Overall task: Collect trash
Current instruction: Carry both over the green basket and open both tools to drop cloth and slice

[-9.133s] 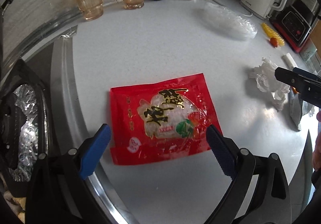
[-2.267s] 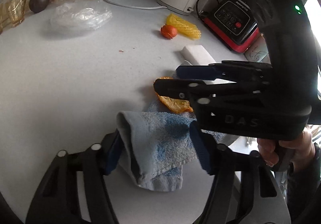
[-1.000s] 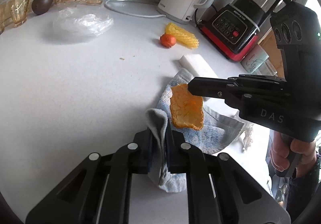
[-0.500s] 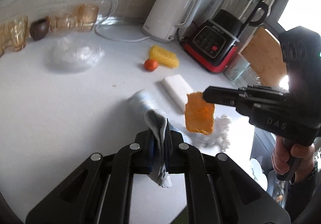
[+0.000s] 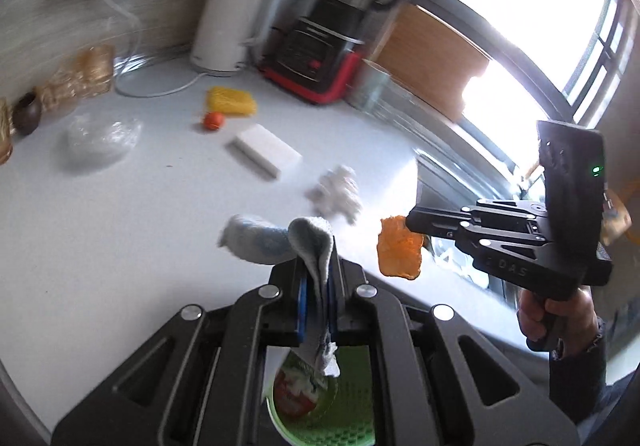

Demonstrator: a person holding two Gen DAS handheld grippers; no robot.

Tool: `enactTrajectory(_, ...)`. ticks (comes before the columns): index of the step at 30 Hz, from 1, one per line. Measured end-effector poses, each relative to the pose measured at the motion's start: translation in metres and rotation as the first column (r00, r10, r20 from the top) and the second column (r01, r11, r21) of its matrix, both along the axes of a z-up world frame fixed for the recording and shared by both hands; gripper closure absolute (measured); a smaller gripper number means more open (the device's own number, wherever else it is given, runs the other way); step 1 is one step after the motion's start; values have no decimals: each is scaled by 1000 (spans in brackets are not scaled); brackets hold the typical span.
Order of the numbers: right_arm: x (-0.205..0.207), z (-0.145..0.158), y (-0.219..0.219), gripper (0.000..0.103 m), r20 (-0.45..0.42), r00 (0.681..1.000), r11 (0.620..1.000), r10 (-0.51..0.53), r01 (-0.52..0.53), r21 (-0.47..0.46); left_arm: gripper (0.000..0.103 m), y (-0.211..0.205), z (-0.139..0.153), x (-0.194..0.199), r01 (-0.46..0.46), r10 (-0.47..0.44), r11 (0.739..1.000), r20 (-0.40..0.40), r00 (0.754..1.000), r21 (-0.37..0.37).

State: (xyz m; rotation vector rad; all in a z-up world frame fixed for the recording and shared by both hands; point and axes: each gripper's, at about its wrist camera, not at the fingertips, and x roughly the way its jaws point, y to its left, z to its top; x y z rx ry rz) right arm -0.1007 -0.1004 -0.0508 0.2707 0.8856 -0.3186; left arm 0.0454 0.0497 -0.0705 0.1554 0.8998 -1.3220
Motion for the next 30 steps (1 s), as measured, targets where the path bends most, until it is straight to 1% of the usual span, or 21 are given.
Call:
enactTrajectory(3,-32,-8,12,99,-5,1000,1000,-20,20,15,96,13,9,-25,-1,1,1000,31,1000,-10)
enactTrajectory(5,-55,-17,19,99,-16,1000,999,-11,12,30,96,21,12,-43,-19,19,999,23,1000,-26)
enactTrajectory(7,-71,-24,28,99,-33,999,999,13,-12,34,96,28,11,-64,-49,49,998,17,999,-26)
enactTrajectory(12,-98,-51,44,99,-96,991,995,95,-93,20,96,39,-7,-111,-139,139,990,10,990,33)
enactTrajectory(18,-106,-97,59,98,-172,969,984,176,-172,39,96,47,-33,-145,-225,226,969,-4,974,100)
enactTrajectory(19,-107,-102,60,96,-179,966,983,185,-178,52,96,47,-37,-149,-232,233,967,-3,972,108)
enactTrajectory(20,-109,-107,61,89,-186,964,982,189,-181,62,96,49,-38,-151,-236,238,965,-1,971,113)
enactTrajectory(21,-110,-108,61,79,-186,964,982,188,-179,60,96,50,-40,-154,-240,242,963,-1,970,120)
enactTrajectory(22,-113,-108,62,74,-184,965,983,185,-178,54,96,51,-43,-156,-244,246,961,-3,969,130)
enactTrajectory(23,-116,-106,62,67,-177,967,983,182,-175,50,96,51,-44,-157,-247,250,959,-3,968,138)
enactTrajectory(24,-119,-104,61,64,-168,970,984,178,-172,51,96,52,-46,-158,-251,254,957,-2,967,148)
enactTrajectory(28,-127,-95,56,59,-147,978,989,146,-141,45,96,52,-47,-160,-253,255,954,7,967,160)
enactTrajectory(30,-130,-92,54,54,-147,981,992,125,-121,37,96,50,-47,-161,-247,248,955,16,969,166)
